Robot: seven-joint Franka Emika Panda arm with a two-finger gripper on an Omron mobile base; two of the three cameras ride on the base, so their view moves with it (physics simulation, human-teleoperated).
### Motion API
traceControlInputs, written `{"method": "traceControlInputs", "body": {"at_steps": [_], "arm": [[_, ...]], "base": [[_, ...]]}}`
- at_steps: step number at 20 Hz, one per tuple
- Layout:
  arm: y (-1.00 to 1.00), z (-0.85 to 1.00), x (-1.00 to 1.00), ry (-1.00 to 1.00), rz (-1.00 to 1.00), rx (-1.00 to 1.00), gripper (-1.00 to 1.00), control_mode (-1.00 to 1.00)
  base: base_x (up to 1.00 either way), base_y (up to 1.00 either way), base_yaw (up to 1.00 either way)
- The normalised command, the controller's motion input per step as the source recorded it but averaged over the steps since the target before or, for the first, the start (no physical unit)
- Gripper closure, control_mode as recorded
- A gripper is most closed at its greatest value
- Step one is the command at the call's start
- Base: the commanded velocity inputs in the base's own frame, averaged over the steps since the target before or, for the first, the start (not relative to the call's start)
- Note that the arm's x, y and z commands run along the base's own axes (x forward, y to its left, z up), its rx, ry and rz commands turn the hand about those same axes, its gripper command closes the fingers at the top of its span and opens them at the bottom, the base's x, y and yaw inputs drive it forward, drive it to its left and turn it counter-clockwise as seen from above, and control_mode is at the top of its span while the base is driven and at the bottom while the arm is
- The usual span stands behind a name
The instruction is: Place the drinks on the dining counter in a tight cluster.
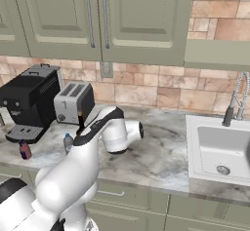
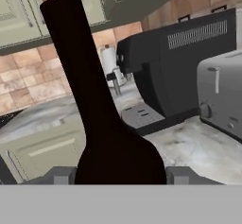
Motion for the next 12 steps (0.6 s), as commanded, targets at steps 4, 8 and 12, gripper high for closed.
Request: {"method": "traceControlInputs", "body": {"at_steps": [4, 8, 12], "arm": [[-0.29, 0.75, -0.06, 0.0, -0.01, 0.02, 1.0, -1.0], [-0.2, 0.69, -0.2, 0.0, 0.0, 0.03, 1.0, -1.0], [-0.03, 0.47, -0.41, 0.0, 0.0, 0.02, 1.0, -1.0]], "base": [[0.0, 0.0, 0.0], [0.0, 0.0, 0.0], [0.0, 0.0, 0.0]]}}
